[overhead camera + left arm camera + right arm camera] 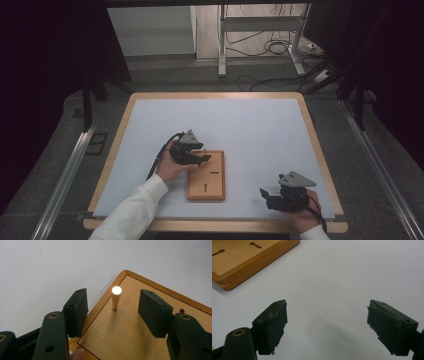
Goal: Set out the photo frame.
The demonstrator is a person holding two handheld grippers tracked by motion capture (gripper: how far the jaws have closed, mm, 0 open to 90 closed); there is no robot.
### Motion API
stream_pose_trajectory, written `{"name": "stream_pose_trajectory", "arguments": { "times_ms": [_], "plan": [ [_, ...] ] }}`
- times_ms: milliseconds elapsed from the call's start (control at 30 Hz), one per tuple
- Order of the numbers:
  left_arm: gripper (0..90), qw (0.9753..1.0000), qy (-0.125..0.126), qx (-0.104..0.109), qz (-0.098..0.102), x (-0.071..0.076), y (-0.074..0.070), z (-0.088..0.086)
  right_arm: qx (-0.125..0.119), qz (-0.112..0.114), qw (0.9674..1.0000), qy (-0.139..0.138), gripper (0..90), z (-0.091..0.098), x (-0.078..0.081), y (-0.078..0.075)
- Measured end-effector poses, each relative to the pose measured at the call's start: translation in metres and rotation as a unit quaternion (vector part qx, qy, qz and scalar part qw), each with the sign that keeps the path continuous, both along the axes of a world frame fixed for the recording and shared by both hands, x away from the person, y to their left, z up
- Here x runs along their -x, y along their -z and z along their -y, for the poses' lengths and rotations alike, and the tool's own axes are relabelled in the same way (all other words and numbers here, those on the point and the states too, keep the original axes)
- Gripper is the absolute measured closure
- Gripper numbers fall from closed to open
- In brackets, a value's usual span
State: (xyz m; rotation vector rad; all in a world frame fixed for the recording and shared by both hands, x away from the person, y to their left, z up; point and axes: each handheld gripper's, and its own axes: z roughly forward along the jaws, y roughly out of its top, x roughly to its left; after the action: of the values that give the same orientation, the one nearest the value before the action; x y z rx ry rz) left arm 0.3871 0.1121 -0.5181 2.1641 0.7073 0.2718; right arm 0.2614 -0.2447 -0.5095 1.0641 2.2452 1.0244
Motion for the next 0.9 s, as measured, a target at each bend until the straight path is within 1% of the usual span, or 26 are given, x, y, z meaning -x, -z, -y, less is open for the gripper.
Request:
{"name": "stream_pose_trajectory", "arguments": {
  "times_ms": [100, 167, 200, 233, 300, 333, 433, 467, 500, 533, 567, 600, 633, 667, 700, 733, 800, 833, 867, 900],
  "plan": [
    [42.0, 1.0, 0.005, -0.003, 0.002, -0.004, 0.001, 0.002, 0.002, 0.0, 1.0, -0.001, 16.9, -0.001, 0.0, 0.001],
    [43.5, 1.0, 0.004, -0.001, 0.001, -0.005, 0.001, 0.003, 0.003, 0.001, 1.0, -0.002, 16.9, -0.002, 0.0, 0.001],
    [43.5, 0.9999, 0.008, -0.006, 0.002, -0.007, 0.001, 0.003, 0.003, 0.001, 1.0, -0.003, 16.9, -0.002, 0.0, 0.001],
    [46.4, 1.0, 0.008, -0.001, 0.001, -0.008, 0.002, 0.005, 0.003, 0.001, 1.0, -0.003, 16.9, -0.003, 0.001, 0.001],
    [47.9, 0.9999, 0.013, -0.005, 0.002, -0.01, 0.003, 0.005, 0.003, 0.001, 1.0, -0.003, 16.9, -0.003, 0.001, 0.001],
    [54.8, 0.9999, 0.011, 0.002, 0.0, -0.011, 0.004, 0.006, 0.004, 0.002, 1.0, -0.004, 16.9, -0.003, 0.001, 0.001],
    [63.6, 0.9998, 0.019, 0.004, -0.007, -0.012, 0.005, 0.003, 0.004, 0.002, 1.0, -0.004, 16.9, -0.002, 0.001, 0.0],
    [66.2, 0.9998, 0.019, 0.004, -0.007, -0.012, 0.005, 0.003, 0.004, 0.002, 1.0, -0.003, 16.9, -0.002, 0.001, 0.0],
    [68.1, 0.9997, 0.019, 0.014, -0.008, -0.012, 0.006, 0.002, 0.004, 0.002, 1.0, -0.004, 16.9, -0.002, 0.001, 0.001],
    [70.5, 0.9997, 0.019, 0.014, -0.008, -0.012, 0.006, 0.002, 0.004, 0.002, 1.0, -0.004, 16.9, -0.002, 0.001, 0.001],
    [70.5, 0.9997, 0.022, 0.012, -0.007, -0.012, 0.005, 0.001, 0.004, 0.002, 1.0, -0.004, 16.9, -0.002, 0.001, 0.001],
    [72.9, 0.9995, 0.02, 0.022, -0.011, -0.012, 0.005, 0.002, 0.004, 0.002, 1.0, -0.004, 16.9, -0.003, 0.001, 0.001],
    [77.1, 0.9994, 0.024, 0.022, -0.013, -0.012, 0.006, 0.003, 0.003, 0.003, 1.0, -0.005, 16.9, -0.004, 0.0, 0.0],
    [79.1, 0.9993, 0.03, 0.017, -0.014, -0.012, 0.006, 0.003, 0.004, 0.004, 1.0, -0.006, 16.9, -0.004, 0.0, 0.0],
    [81.5, 0.9991, 0.029, 0.025, -0.018, -0.011, 0.006, 0.004, 0.004, 0.004, 1.0, -0.006, 16.9, -0.005, 0.001, 0.0],
    [82.5, 0.9991, 0.029, 0.025, -0.018, -0.011, 0.006, 0.004, 0.004, 0.004, 1.0, -0.006, 16.9, -0.005, 0.001, 0.0],
    [83.0, 0.9991, 0.029, 0.023, -0.019, -0.012, 0.006, 0.004, 0.006, 0.007, 0.9999, -0.013, 16.7, -0.008, 0.002, 0.0],
    [83.2, 0.9991, 0.032, 0.019, -0.021, -0.013, 0.006, 0.003, 0.007, 0.007, 0.9998, -0.016, 16.5, -0.009, 0.002, -0.001],
    [83.3, 0.999, 0.031, 0.022, -0.024, -0.013, 0.006, 0.003, 0.005, 0.007, 0.9997, -0.021, 16.3, -0.011, 0.003, -0.002],
    [83.6, 0.9989, 0.03, 0.024, -0.028, -0.013, 0.006, 0.003, 0.006, 0.007, 0.9993, -0.036, 15.2, -0.017, 0.004, -0.003]
  ]
}}
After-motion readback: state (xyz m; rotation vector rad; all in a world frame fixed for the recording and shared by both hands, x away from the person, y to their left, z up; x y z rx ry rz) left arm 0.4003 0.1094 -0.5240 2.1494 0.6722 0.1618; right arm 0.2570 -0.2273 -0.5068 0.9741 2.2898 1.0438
